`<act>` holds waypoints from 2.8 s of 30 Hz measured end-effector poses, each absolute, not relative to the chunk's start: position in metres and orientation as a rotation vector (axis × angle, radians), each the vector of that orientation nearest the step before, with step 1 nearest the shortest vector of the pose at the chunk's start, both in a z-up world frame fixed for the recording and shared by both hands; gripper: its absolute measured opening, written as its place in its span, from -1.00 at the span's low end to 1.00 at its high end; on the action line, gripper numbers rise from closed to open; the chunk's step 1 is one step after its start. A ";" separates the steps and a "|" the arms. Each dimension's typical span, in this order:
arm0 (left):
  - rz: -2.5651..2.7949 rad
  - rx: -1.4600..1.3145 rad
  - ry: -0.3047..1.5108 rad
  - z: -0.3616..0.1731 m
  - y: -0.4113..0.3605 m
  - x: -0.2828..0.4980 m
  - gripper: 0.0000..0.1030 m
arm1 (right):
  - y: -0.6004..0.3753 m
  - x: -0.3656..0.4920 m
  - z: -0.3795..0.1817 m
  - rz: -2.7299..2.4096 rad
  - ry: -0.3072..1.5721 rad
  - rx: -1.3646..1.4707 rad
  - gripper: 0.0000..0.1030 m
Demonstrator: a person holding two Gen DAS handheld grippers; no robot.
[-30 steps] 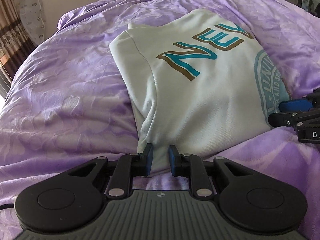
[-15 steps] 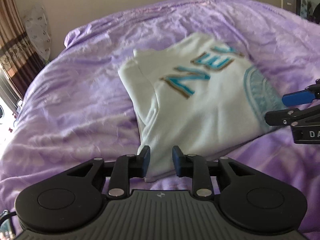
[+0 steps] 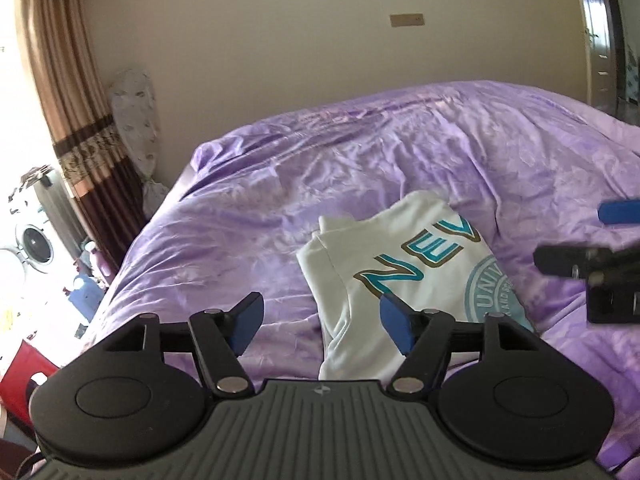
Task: Fold small clothes
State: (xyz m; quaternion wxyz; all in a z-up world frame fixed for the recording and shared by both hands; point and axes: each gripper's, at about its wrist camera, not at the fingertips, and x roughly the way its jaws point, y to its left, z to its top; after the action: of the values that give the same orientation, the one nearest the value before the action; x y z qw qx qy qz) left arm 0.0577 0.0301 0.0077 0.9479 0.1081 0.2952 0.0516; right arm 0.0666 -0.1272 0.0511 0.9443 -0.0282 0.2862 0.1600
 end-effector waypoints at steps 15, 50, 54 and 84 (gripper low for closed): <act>0.122 0.131 0.640 -0.009 0.027 0.014 0.58 | -0.119 -0.013 0.034 0.274 0.551 -0.086 0.58; 0.100 0.136 0.746 -0.033 0.019 0.016 0.58 | -0.122 -0.008 0.002 0.264 0.654 -0.081 0.58; 0.100 0.135 0.749 -0.034 0.019 0.016 0.59 | -0.122 -0.008 0.002 0.267 0.643 -0.094 0.58; 0.098 0.135 0.750 -0.034 0.019 0.016 0.60 | -0.123 -0.008 0.003 0.271 0.634 -0.098 0.58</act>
State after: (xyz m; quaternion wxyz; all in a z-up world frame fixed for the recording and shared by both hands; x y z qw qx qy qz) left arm 0.0164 0.0190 -0.0337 0.9271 0.0656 0.3658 0.0479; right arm -0.0081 -0.1230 0.0032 0.9400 -0.0480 0.3104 0.1328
